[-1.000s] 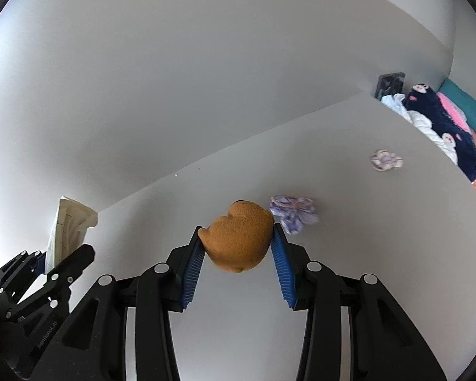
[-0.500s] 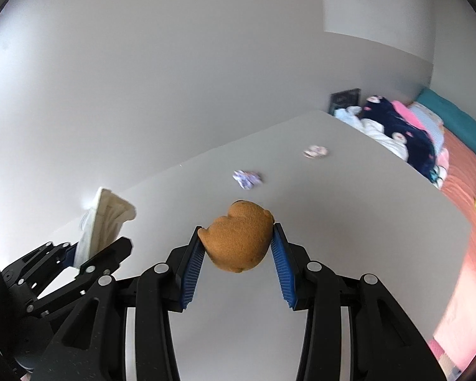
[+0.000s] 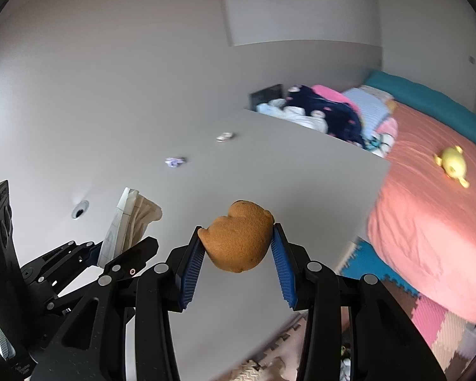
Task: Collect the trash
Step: 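Carry the paper and brown plush over the black bin and open both tools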
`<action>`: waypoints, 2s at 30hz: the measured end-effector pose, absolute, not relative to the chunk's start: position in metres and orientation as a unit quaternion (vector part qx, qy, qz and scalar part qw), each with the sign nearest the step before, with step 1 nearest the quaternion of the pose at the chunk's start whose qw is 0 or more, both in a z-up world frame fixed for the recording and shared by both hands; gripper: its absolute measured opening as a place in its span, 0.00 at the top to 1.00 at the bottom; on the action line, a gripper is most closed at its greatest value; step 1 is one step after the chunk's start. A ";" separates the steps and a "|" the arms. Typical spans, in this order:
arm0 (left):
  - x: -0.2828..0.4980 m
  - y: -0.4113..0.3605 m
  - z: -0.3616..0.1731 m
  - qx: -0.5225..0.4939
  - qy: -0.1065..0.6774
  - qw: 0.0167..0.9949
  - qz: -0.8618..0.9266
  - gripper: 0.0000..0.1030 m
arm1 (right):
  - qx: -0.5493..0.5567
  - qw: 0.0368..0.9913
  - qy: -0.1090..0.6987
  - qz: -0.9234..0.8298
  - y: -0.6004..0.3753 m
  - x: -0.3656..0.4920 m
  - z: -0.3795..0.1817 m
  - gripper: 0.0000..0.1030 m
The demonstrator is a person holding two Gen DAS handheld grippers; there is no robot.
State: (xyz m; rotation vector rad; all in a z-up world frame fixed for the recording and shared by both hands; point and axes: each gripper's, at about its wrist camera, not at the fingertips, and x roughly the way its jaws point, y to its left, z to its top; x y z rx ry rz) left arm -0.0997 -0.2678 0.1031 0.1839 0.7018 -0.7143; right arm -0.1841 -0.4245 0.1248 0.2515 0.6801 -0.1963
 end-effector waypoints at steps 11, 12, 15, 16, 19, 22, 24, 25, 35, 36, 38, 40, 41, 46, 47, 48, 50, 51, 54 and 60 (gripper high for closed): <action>-0.176 -0.364 0.081 0.133 0.338 0.823 -0.436 0.72 | 0.174 0.909 0.327 -0.191 -0.496 -0.295 0.098 0.57; -0.185 -0.374 0.078 0.140 0.339 0.816 -0.447 0.72 | 0.180 0.906 0.325 -0.202 -0.505 -0.307 0.095 0.57; -0.209 -0.395 0.070 0.153 0.341 0.802 -0.466 0.71 | 0.190 0.898 0.325 -0.228 -0.523 -0.334 0.088 0.57; -0.216 -0.404 0.066 0.159 0.343 0.795 -0.473 0.71 | 0.194 0.895 0.325 -0.237 -0.529 -0.343 0.084 0.57; -0.237 -0.426 0.055 0.174 0.350 0.779 -0.491 0.71 | 0.210 0.885 0.325 -0.259 -0.544 -0.371 0.074 0.57; -0.260 -0.445 0.042 0.190 0.355 0.762 -0.507 0.71 | 0.227 0.875 0.324 -0.280 -0.560 -0.397 0.063 0.57; -0.273 -0.455 0.035 0.200 0.358 0.754 -0.514 0.71 | 0.240 0.867 0.324 -0.294 -0.570 -0.415 0.054 0.57; -0.280 -0.460 0.031 0.207 0.359 0.748 -0.519 0.71 | 0.246 0.863 0.324 -0.300 -0.575 -0.423 0.048 0.57; -0.323 -0.500 -0.012 0.258 0.381 0.703 -0.542 0.71 | 0.294 0.825 0.340 -0.342 -0.613 -0.471 0.007 0.57; -0.327 -0.502 -0.016 0.264 0.382 0.700 -0.543 0.71 | 0.298 0.821 0.343 -0.345 -0.616 -0.473 0.003 0.57; -0.331 -0.507 -0.025 0.275 0.389 0.690 -0.545 0.69 | 0.302 0.814 0.354 -0.348 -0.622 -0.474 -0.005 0.57; -0.339 -0.512 -0.036 0.297 0.400 0.673 -0.547 0.41 | 0.293 0.791 0.375 -0.384 -0.628 -0.471 -0.014 0.29; -0.342 -0.513 -0.039 0.309 0.395 0.676 -0.540 0.05 | 0.292 0.783 0.372 -0.403 -0.629 -0.474 -0.016 0.20; -0.354 -0.510 -0.048 0.340 0.365 0.689 -0.526 0.06 | 0.306 0.777 0.365 -0.411 -0.636 -0.480 -0.025 0.16; -0.353 -0.510 -0.049 0.337 0.369 0.688 -0.527 0.06 | 0.305 0.777 0.367 -0.411 -0.635 -0.480 -0.026 0.16; -0.352 -0.510 -0.049 0.333 0.372 0.687 -0.528 0.06 | 0.305 0.778 0.367 -0.408 -0.636 -0.481 -0.027 0.16; -0.351 -0.510 -0.050 0.333 0.372 0.687 -0.528 0.06 | 0.305 0.779 0.367 -0.407 -0.634 -0.481 -0.028 0.16; -0.352 -0.510 -0.050 0.333 0.373 0.686 -0.529 0.06 | 0.305 0.779 0.367 -0.407 -0.635 -0.480 -0.028 0.16; -0.349 -0.508 -0.049 0.328 0.374 0.687 -0.530 0.06 | 0.308 0.779 0.366 -0.405 -0.634 -0.478 -0.028 0.16; -0.341 -0.504 -0.044 0.314 0.379 0.694 -0.526 0.06 | 0.302 0.784 0.367 -0.399 -0.629 -0.466 -0.022 0.16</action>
